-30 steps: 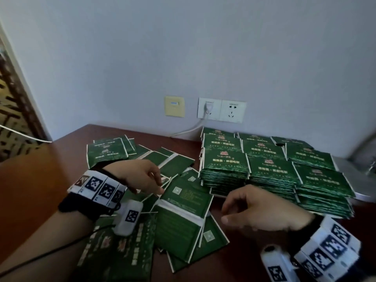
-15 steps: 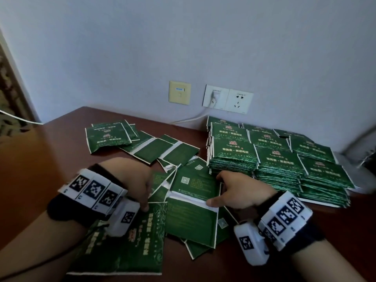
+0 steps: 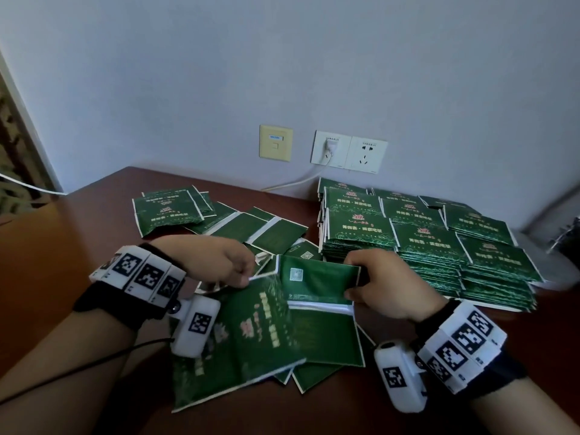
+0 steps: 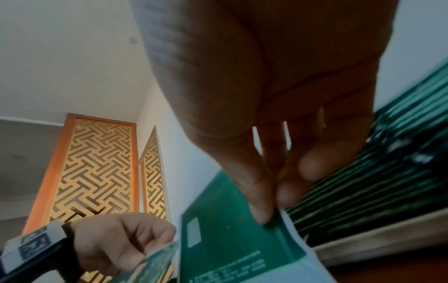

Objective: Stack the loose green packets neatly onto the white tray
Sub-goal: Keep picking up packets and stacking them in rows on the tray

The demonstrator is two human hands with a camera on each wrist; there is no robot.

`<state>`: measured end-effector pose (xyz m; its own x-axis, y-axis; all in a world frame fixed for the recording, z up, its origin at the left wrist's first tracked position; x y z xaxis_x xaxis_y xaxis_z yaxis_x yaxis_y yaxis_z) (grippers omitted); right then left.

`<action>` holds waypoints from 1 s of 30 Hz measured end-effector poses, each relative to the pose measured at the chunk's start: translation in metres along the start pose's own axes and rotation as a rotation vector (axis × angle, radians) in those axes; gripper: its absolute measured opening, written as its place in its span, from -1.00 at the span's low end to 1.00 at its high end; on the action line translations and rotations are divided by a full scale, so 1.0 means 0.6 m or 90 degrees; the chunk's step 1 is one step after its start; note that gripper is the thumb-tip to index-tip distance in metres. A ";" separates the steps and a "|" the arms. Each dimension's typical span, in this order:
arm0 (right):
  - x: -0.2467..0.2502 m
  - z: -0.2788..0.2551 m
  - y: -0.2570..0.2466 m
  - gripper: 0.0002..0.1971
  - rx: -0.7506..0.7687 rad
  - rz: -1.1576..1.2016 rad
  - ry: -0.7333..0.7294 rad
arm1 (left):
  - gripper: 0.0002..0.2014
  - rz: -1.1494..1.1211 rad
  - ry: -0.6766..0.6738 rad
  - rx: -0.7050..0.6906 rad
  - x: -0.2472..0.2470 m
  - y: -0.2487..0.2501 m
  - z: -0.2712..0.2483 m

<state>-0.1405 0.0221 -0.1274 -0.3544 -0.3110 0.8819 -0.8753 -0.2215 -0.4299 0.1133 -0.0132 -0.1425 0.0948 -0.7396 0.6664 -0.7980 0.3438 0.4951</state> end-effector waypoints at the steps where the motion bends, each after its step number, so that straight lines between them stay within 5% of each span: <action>1: 0.007 -0.011 0.008 -0.69 0.018 0.014 0.017 | -0.85 -0.049 0.034 -0.015 0.005 -0.001 -0.001; 7: 0.041 -0.080 0.074 -0.47 0.069 0.069 0.155 | -0.87 -0.205 0.217 -0.072 0.017 0.007 0.010; 12: 0.027 -0.093 0.100 -0.41 0.024 -0.023 -0.015 | -0.76 -0.183 0.274 -0.045 0.010 0.024 0.020; 15: 0.009 -0.091 0.099 -0.57 -0.034 -0.080 -0.144 | -0.88 -0.187 0.218 -0.051 -0.001 0.033 0.026; 17: 0.008 -0.093 0.100 -0.66 -0.074 -0.074 -0.161 | -0.68 -0.152 0.113 -0.030 -0.014 0.031 0.028; 19: 0.001 -0.095 0.106 -0.52 -0.110 -0.054 -0.182 | -0.39 -0.143 0.037 -0.007 -0.025 0.021 0.031; 22: -0.011 -0.092 0.109 -0.20 -0.124 -0.034 -0.210 | -0.22 -0.149 -0.009 -0.028 -0.035 0.017 0.037; 25: -0.017 -0.087 0.100 -0.12 -0.126 -0.065 -0.221 | -0.22 -0.098 -0.009 -0.051 -0.035 0.021 0.041; 30: -0.013 -0.087 0.099 -0.43 -0.120 -0.108 -0.216 | -0.44 0.052 0.135 -0.007 -0.010 0.020 0.030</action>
<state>-0.2070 0.0593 -0.1497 -0.0992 -0.5789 0.8094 -0.9680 -0.1323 -0.2133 0.0925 -0.0148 -0.1503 0.1538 -0.5707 0.8066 -0.8018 0.4050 0.4394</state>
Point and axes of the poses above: each hand's wrist, its own z-axis towards the middle knuckle, its own x-axis out of the back of the hand, y = z × x, the point moved 5 cm from there along z, towards the middle knuckle, and after that the axes turned 13 degrees about -y, right-handed, at the moved point
